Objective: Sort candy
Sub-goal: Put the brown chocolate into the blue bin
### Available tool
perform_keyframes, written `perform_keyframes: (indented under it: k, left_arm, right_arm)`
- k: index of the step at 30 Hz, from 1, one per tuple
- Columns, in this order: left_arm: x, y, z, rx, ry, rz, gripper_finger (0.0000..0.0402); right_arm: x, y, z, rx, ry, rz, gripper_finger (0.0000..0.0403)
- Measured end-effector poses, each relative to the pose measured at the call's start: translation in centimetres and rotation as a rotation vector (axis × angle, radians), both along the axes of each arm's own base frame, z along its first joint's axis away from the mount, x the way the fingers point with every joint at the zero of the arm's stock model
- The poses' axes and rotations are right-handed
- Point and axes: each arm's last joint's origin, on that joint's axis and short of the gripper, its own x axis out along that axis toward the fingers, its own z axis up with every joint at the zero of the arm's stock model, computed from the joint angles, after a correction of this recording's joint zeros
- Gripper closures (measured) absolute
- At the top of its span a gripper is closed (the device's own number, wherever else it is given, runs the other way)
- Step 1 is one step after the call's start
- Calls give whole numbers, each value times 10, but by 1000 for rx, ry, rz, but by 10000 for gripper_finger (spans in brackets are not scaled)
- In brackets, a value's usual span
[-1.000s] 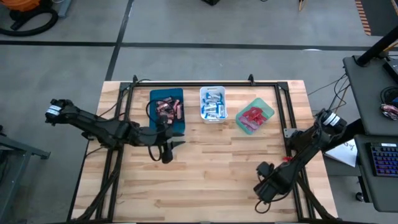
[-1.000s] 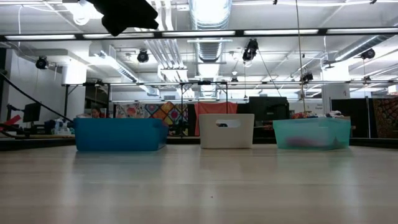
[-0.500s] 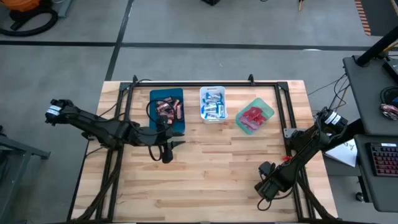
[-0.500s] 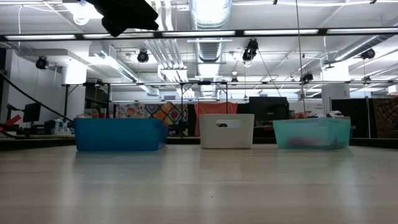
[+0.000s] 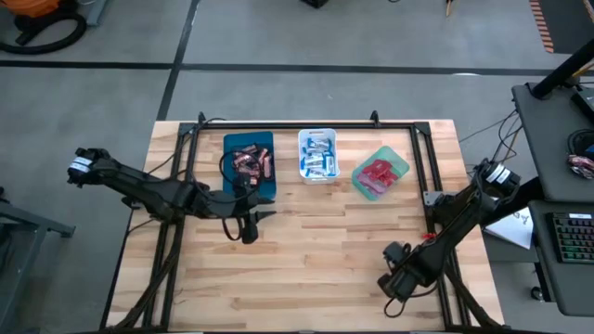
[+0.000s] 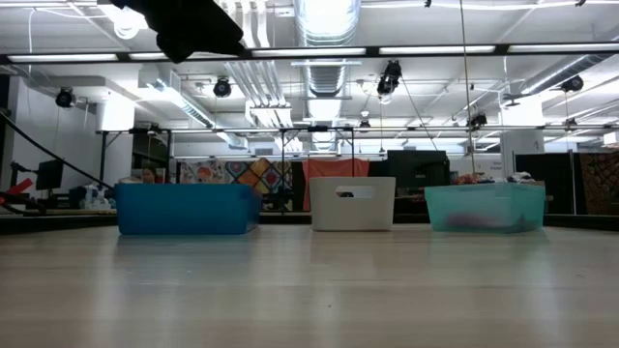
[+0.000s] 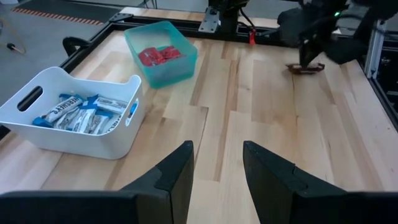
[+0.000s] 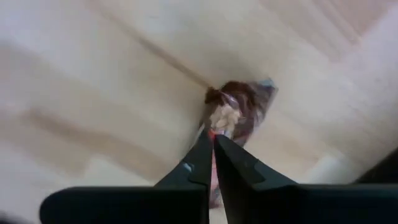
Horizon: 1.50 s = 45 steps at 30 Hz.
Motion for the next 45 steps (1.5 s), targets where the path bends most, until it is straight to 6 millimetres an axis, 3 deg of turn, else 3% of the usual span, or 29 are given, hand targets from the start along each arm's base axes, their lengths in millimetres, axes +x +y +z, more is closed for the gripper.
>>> perform_keyframes:
  k: [8,13,18,27,31,38,45]
  left_arm:
    - [-1,0,-11,-9,-19,2,279]
    - [-1,0,-12,-22,-21,8,279]
    - [-1,0,-12,-22,-21,8,279]
    - [-1,0,-12,-22,-22,8,279]
    - [-1,0,-12,-22,-22,8,279]
    - [-1,0,-12,-22,-22,8,279]
    - [0,0,-11,-24,-26,8,279]
  right_arm:
    - [19,11,39,-35,-276,61,394]
    - [20,13,49,-48,-240,79,394]
    - [11,11,40,-7,-31,99,376]
    - [3,3,18,-29,34,28,240]
    - [4,4,8,13,-8,62,205]
    - [0,0,-5,7,-19,56,196]
    - [1,-2,-13,-3,-91,64,237]
